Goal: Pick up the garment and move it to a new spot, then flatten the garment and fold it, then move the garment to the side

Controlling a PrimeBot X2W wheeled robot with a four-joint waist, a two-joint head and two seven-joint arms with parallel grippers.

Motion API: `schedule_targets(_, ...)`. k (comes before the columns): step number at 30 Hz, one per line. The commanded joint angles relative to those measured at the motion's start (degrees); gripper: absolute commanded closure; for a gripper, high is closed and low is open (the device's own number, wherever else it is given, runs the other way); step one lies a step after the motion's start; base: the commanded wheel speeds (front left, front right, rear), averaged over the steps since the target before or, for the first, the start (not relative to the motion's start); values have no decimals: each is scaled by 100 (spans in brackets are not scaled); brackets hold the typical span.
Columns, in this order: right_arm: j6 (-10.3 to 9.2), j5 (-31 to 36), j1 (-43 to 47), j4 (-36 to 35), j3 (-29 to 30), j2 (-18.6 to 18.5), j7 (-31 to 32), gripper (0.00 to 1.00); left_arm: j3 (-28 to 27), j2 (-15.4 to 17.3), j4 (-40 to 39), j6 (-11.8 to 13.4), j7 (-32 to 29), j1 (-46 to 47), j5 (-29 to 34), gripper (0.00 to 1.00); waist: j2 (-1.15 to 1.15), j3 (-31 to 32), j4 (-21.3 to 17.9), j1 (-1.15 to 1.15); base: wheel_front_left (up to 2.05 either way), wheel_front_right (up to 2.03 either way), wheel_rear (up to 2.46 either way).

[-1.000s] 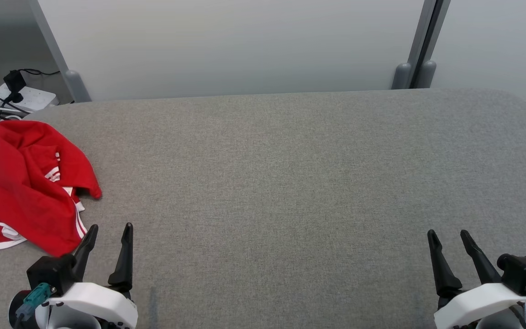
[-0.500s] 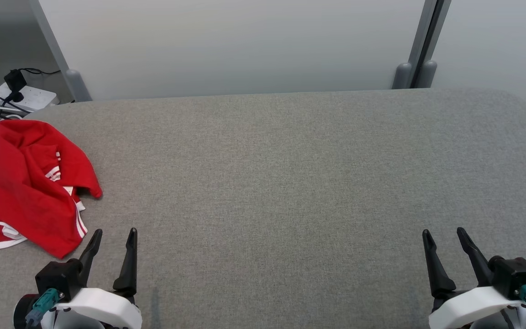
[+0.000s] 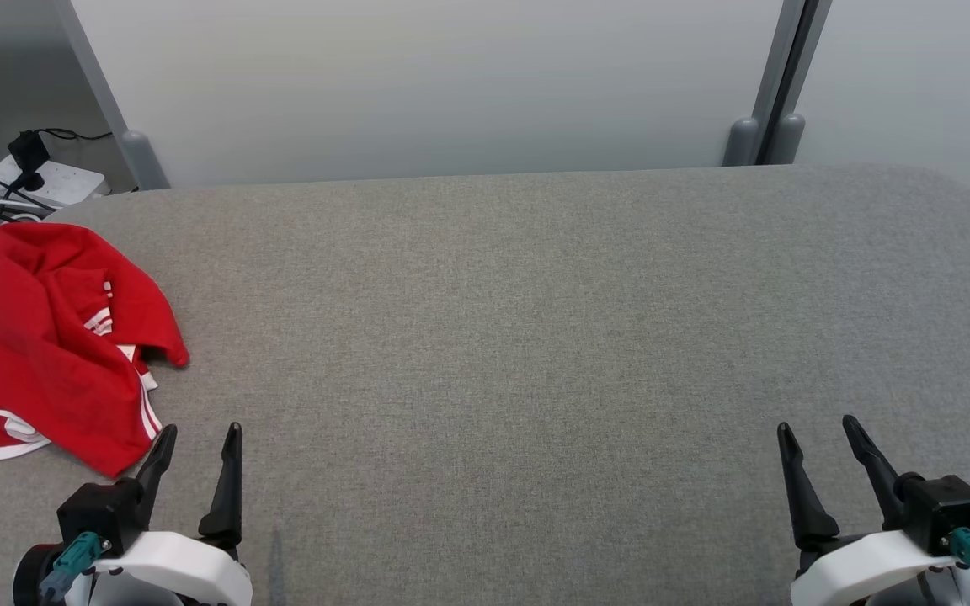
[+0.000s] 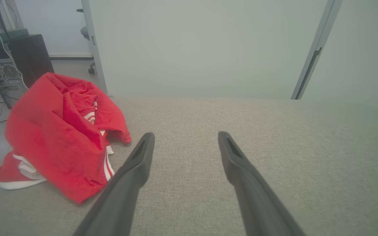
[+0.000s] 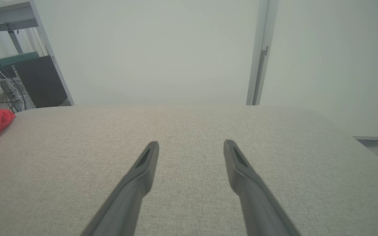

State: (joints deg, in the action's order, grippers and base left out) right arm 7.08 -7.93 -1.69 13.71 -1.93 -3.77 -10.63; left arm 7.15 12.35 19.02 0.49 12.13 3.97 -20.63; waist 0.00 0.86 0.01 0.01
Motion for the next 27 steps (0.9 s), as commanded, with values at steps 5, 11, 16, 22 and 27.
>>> schedule_targets(5, 41, -53, -28, -181, -76, -22, -58, 0, -261, 128, -150, -10, 32, 224, -112, 0, 0, 7, 4, -1, 0, 0, 0)
schedule_targets(11, 41, -50, -27, -184, -83, -17, -38, 0, -265, 144, -147, 6, 3, 212, -171, 0, 0, 6, -2, -1, 0, 0, 0)
schedule_targets(16, 41, -56, -36, -176, -112, -22, -35, 0, -263, 144, -138, 31, -5, 199, -208, 0, 0, 6, -15, -1, 0, 0, 0)
schedule_targets(22, 41, -55, -37, -174, -97, -26, -42, 0, -247, 164, -120, 47, 5, 208, -227, 0, 0, 1, -8, -1, 0, 0, 0)
schedule_targets(27, 41, -12, -51, -200, -114, -48, -65, 0, -223, 174, -84, 51, 15, 243, -249, 0, 0, 17, 43, -1, 0, 0, 0)
